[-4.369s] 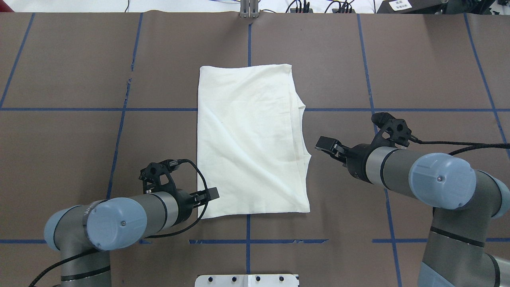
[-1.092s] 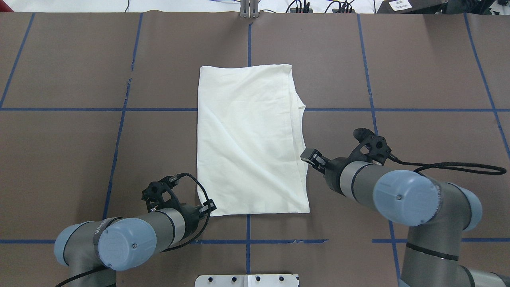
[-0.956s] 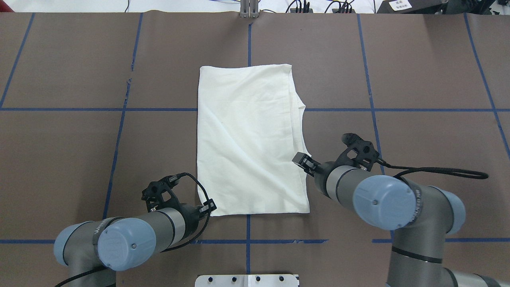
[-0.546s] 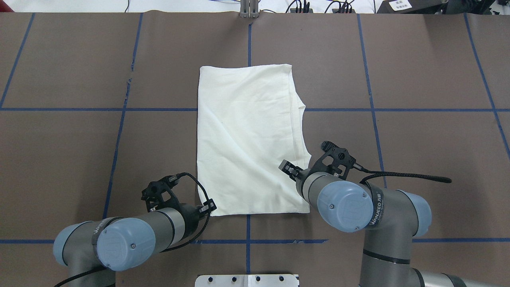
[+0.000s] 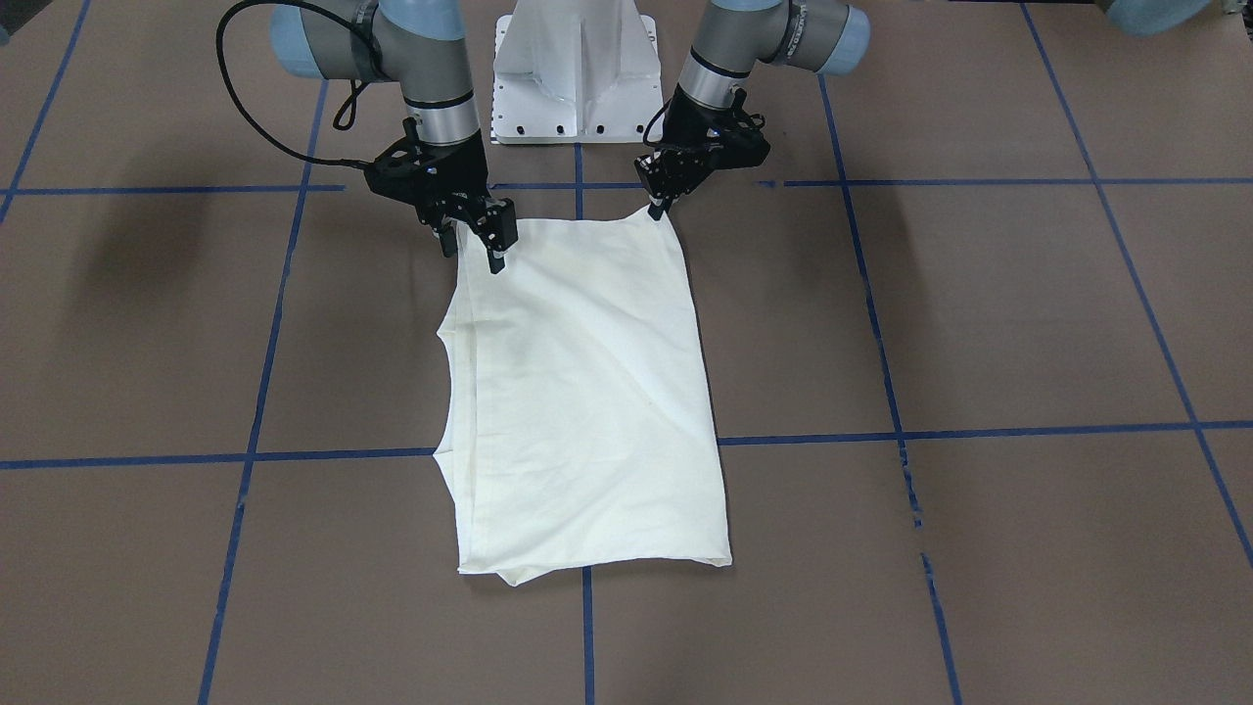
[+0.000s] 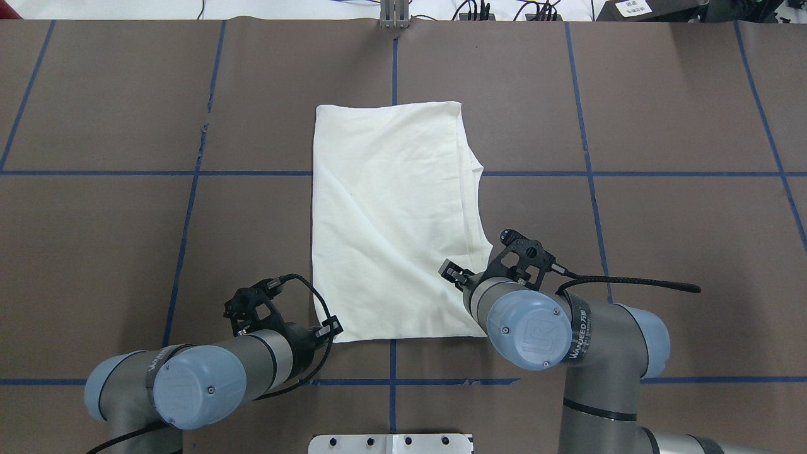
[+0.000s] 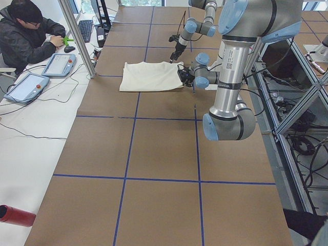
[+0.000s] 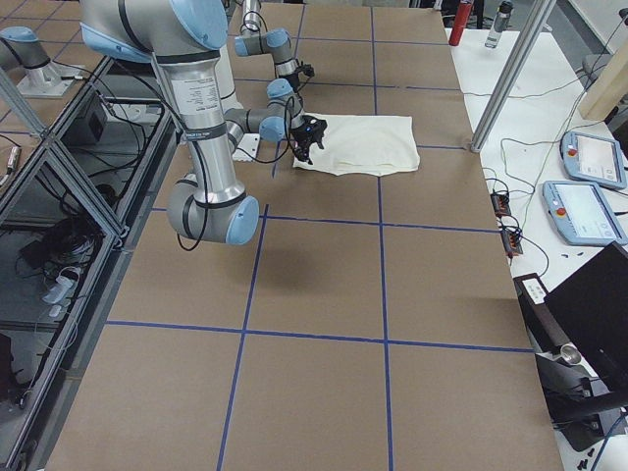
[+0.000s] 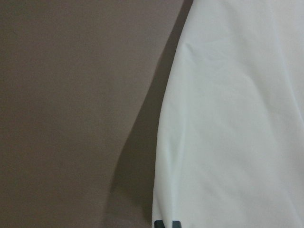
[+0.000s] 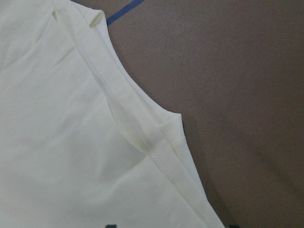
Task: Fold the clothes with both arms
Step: 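Move the right gripper to the near shirt corner beside the left gripper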
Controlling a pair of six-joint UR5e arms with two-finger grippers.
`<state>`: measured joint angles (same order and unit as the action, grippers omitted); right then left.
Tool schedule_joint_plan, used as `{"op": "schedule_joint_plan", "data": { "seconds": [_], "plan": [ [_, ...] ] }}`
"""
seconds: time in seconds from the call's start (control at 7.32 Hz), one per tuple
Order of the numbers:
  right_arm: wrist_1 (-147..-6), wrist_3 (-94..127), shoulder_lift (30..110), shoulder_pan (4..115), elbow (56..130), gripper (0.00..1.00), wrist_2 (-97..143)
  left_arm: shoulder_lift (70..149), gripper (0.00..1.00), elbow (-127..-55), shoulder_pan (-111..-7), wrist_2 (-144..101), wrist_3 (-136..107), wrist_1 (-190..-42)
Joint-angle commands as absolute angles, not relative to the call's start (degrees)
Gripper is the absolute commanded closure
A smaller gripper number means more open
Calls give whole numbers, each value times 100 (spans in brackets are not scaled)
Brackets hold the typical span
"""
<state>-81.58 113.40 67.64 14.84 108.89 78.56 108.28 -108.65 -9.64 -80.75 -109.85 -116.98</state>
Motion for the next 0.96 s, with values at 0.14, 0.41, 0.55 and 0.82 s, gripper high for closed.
{"op": "schedule_joint_plan", "data": {
  "seconds": [0.14, 0.41, 0.55, 0.82],
  "plan": [
    [-8183, 11881, 6706, 1099, 10872, 18, 7857, 10819, 100, -10863, -958, -8016, -10995, -11698],
    [-8191, 12075, 6706, 941, 10837, 18, 7840, 10819, 100, -10863, -958, -7980, -10995, -11698],
    [-8191, 12076, 6706, 940, 10793, 18, 7831, 10819, 100, -10872, -958, -7980, -11004, -11698],
    [-8183, 12085, 6505, 958, 10540, 17, 7656, 10828, 100, -10881, -958, -7980, -10995, -11707]
  ]
}}
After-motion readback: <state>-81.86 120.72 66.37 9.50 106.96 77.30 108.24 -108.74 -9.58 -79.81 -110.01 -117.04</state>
